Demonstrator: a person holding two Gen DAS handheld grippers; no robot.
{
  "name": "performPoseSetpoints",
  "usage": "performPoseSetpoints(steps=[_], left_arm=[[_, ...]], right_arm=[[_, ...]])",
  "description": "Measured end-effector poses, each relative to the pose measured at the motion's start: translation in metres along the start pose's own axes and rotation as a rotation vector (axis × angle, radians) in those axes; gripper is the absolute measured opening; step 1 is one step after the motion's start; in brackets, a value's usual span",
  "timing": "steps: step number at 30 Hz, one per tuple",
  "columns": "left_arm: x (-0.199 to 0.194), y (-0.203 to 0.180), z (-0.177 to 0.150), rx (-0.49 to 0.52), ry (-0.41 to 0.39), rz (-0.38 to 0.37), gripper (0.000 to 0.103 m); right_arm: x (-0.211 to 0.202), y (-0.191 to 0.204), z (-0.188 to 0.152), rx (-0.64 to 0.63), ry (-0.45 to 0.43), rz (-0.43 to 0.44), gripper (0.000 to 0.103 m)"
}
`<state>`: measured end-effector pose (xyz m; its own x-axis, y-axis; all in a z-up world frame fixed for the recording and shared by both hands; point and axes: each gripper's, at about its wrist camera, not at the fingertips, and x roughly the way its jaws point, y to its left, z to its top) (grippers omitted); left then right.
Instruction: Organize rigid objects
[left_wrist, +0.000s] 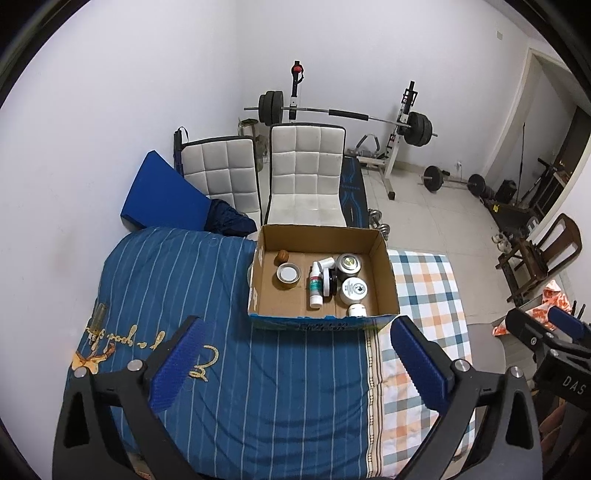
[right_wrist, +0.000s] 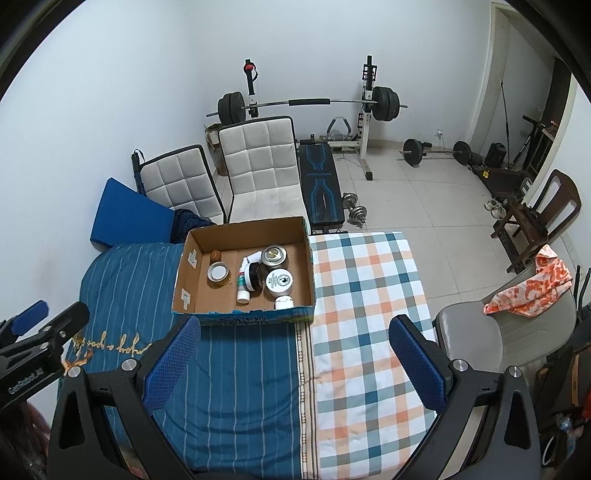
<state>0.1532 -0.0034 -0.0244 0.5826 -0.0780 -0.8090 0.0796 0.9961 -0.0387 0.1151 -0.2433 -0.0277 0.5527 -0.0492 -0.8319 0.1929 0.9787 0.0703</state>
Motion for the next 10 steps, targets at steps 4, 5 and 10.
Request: performPoseSetpoints(steps=[4,5,10], left_arm=[[0.0007,0.0002,0.0019,-0.004,-0.001,0.018,0.103],[0.0005,0.0007,0.0019,-0.005,-0.002,0.017,0.103],[-0.003,0.0001,0.0012,-0.011,-0.017,0.025,0.103]], right_arm=[[-0.0015,-0.0006,0.0012,0.005,-0.001,-0.006,0.103],[-0.0014,-0.001,0.0012,0.008,0.0,-0.005,0.103],[-0.0016,-0.0009,0.0016,0.003,-0.001,-0.004,0.103]])
